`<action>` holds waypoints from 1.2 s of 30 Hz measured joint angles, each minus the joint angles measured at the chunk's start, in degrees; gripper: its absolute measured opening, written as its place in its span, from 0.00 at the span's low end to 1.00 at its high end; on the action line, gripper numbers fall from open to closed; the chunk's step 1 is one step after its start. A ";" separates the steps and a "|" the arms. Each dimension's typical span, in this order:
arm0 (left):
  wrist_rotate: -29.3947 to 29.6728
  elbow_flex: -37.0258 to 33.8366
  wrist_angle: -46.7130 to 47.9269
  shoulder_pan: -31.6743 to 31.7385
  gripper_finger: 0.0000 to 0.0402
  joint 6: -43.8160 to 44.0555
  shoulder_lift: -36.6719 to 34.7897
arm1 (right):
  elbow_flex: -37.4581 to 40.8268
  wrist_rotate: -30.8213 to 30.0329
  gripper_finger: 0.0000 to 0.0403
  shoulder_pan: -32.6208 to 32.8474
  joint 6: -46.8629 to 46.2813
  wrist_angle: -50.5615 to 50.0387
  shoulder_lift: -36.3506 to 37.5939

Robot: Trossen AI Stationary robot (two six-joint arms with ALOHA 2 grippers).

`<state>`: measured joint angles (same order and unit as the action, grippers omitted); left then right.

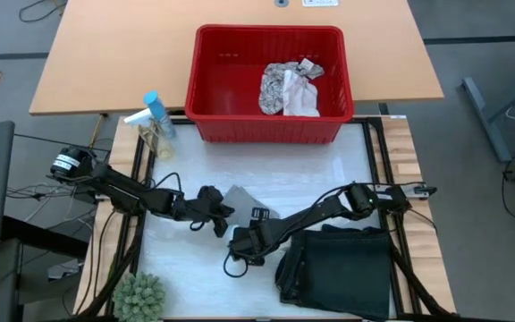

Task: Fold Laundry from Bin
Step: Fold the gray boxer from the red laundry bin

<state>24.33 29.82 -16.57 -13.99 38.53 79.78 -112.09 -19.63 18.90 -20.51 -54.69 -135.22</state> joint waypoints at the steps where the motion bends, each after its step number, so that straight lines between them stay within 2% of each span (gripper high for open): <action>1: 0.16 0.02 -0.72 0.45 0.00 -2.06 0.20 | 0.02 0.10 0.44 0.16 1.18 0.14 0.07; 5: -4.02 -0.04 -0.29 3.10 0.00 -5.63 4.06 | 0.00 2.14 0.44 0.50 5.67 0.74 0.26; 8: -3.80 -0.04 -0.68 4.41 0.00 -6.36 7.41 | 0.01 3.91 0.44 0.62 6.89 0.70 0.27; 16: -4.83 0.34 6.68 6.14 0.00 2.17 12.86 | 0.00 4.17 0.44 0.92 1.02 -2.65 1.86; 19: -3.85 0.42 11.17 5.43 0.00 7.36 12.65 | -0.01 2.65 0.44 0.97 -1.28 -5.02 2.64; 23: -3.73 0.37 12.62 4.15 0.00 13.53 11.93 | 0.02 1.54 0.44 0.96 -2.75 -6.32 4.66; 30: -3.93 0.25 13.51 2.58 0.00 31.02 11.78 | -0.02 -1.86 0.44 0.40 -5.98 -7.76 11.31; 34: -3.48 0.15 12.96 0.86 0.00 41.03 11.90 | 0.00 1.86 0.44 -0.40 -11.10 -8.09 15.23; 36: -2.57 0.07 12.40 -0.48 0.00 47.23 11.98 | -0.03 3.17 0.44 -0.42 -17.44 -8.55 17.00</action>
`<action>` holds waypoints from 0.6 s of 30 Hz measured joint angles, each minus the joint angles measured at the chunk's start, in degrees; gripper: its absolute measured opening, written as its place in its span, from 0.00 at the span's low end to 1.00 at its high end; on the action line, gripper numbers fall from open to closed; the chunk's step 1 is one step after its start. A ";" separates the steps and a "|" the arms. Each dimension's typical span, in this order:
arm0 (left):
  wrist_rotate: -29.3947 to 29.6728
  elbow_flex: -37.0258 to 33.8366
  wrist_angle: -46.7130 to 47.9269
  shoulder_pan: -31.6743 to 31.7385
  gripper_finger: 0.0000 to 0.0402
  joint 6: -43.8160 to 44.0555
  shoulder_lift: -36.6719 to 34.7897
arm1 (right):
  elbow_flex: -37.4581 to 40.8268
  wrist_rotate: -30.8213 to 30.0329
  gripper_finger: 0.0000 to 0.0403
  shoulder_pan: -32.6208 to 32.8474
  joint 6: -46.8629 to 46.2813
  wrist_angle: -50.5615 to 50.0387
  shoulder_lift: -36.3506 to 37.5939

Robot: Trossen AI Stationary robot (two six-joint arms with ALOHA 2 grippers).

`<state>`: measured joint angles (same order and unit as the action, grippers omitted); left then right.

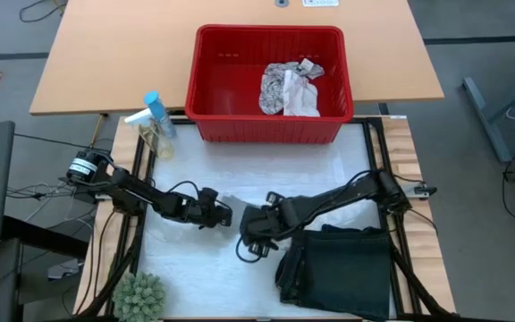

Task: Fold Laundry from Bin
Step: Fold the gray boxer from the red laundry bin

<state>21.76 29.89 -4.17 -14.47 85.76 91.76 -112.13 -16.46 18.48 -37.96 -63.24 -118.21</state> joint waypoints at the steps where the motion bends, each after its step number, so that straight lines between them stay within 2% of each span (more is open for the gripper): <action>1: 1.12 -0.04 -0.16 -0.60 0.00 3.24 0.08 | -0.03 0.60 0.44 0.06 -4.77 -0.90 0.58; 4: 5.40 -0.13 0.51 -2.06 0.00 10.78 0.16 | 0.00 1.70 0.44 0.42 -18.86 -5.37 1.03; 7: 8.23 -0.18 1.01 -2.57 0.00 16.21 0.13 | 0.06 2.01 0.44 1.41 -25.90 -7.29 0.96; 13: 8.54 -0.18 -1.57 -2.03 0.00 20.78 -0.04 | 1.39 1.62 0.42 1.77 -27.01 -3.71 -1.94; 18: 10.05 -0.28 0.20 -2.03 0.00 24.66 -2.17 | 11.60 4.34 0.36 -0.80 -27.42 6.62 -1.73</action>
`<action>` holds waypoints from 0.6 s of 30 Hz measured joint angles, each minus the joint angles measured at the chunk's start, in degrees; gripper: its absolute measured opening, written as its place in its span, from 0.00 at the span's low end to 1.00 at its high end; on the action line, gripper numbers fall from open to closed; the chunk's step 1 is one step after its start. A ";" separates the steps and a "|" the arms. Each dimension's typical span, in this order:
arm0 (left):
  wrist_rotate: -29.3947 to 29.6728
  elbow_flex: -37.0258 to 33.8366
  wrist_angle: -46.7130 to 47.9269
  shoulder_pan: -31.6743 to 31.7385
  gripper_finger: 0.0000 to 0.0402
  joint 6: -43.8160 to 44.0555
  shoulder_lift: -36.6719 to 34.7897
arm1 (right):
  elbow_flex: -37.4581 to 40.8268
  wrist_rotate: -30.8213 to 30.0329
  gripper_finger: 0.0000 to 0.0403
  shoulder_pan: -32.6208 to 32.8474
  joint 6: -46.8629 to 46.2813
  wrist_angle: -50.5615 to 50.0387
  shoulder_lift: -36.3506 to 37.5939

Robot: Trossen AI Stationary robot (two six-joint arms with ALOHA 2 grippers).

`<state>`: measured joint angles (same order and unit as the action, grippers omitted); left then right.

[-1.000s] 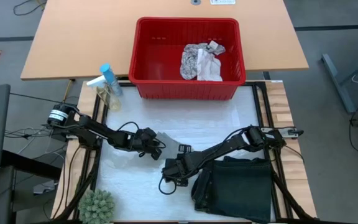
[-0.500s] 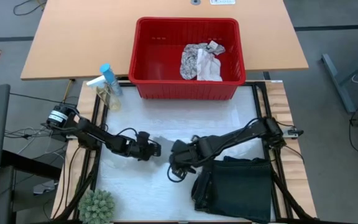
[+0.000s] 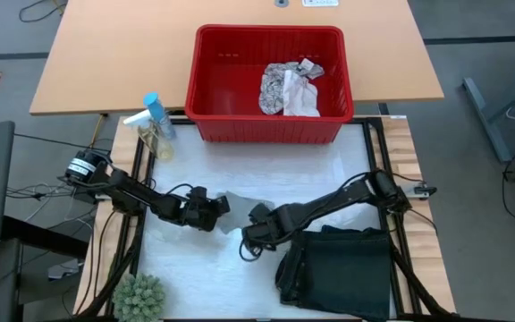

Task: Fold Laundry from Bin
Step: Fold the gray boxer from the red laundry bin

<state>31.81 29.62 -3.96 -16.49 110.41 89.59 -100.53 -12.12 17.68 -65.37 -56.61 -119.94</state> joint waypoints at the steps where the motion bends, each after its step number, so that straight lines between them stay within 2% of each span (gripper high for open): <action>1: 0.25 -0.01 0.88 0.00 0.00 1.19 -0.54 | 2.00 0.02 0.35 -0.48 -0.51 0.58 0.11; 6: 0.50 -0.08 3.03 -0.20 0.00 2.74 -2.55 | 6.87 3.17 0.28 -2.99 3.89 5.08 0.81; 10: 0.82 -0.04 3.09 -0.11 0.00 2.40 -2.66 | 8.86 3.28 0.21 -4.81 7.51 11.42 0.86; 18: 1.08 0.02 3.21 -0.44 0.00 0.85 -2.77 | 13.97 3.26 0.11 -11.38 15.47 15.36 0.86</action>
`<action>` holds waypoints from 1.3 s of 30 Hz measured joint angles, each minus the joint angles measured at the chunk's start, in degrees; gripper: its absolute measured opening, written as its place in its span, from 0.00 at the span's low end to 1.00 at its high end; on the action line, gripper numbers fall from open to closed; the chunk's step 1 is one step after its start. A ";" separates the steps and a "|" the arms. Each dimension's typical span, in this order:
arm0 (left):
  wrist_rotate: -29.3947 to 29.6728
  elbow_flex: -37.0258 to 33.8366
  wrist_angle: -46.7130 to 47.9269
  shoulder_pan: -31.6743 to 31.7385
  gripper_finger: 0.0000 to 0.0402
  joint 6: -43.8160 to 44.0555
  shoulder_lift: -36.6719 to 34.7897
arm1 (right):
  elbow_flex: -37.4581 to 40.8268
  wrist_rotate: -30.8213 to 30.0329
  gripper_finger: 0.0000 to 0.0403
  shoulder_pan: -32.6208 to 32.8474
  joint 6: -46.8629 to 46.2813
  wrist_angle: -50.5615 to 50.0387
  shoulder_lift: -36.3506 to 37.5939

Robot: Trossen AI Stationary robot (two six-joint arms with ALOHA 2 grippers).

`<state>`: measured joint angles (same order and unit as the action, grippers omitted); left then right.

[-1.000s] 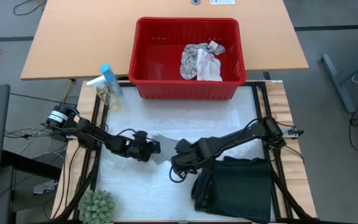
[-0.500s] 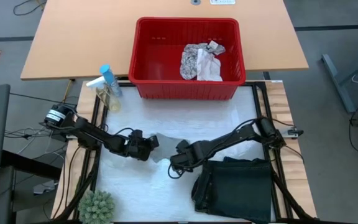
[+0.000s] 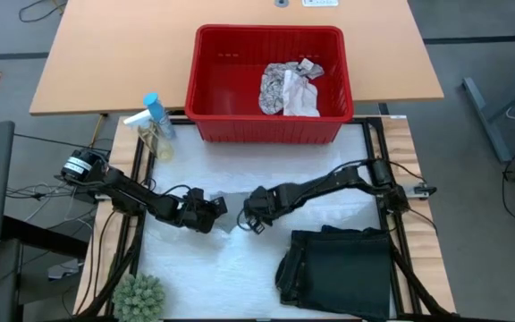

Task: Fold Laundry from Bin
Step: Fold the gray boxer from the red laundry bin

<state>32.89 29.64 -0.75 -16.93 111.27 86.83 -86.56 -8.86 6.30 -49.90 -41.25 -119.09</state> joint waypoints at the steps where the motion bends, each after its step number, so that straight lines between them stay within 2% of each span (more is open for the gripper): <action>1: 0.02 0.02 0.00 0.00 0.00 -0.03 -0.02 | 0.18 -0.04 0.11 -0.85 1.11 0.25 0.00; 10: -0.17 0.09 -0.43 0.00 0.00 -1.58 -0.17 | 0.21 -0.02 0.08 -8.03 13.80 4.50 0.81; 18: 2.36 0.14 -2.23 0.00 0.00 -8.62 -4.08 | 0.21 0.60 0.08 -8.48 25.86 3.80 9.26; 21: 4.36 0.15 -5.40 0.04 0.00 -19.41 -7.84 | 0.21 5.03 0.09 -6.59 34.08 4.78 11.63; 25: 11.41 0.20 -6.00 1.74 0.00 -39.65 -14.18 | 0.17 5.75 0.12 -2.17 41.39 7.62 12.32; 28: 12.08 0.21 -3.31 3.85 0.00 -53.64 -17.74 | 0.19 6.29 0.17 0.60 42.84 11.44 11.30; 32: 7.48 0.23 4.45 7.07 0.00 -54.31 -23.81 | 0.18 5.60 0.28 1.24 41.69 19.49 10.99; 37: -7.95 0.18 17.37 11.60 0.00 -55.27 -30.88 | 0.17 1.14 0.44 -1.59 44.37 23.22 11.02; 39: -11.13 0.18 20.07 11.63 0.00 -56.87 -32.11 | 0.17 1.41 0.48 -3.79 44.55 23.25 11.02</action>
<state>21.76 29.82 19.31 -5.30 54.39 54.72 -86.39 -7.45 2.51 -5.35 -18.01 -108.07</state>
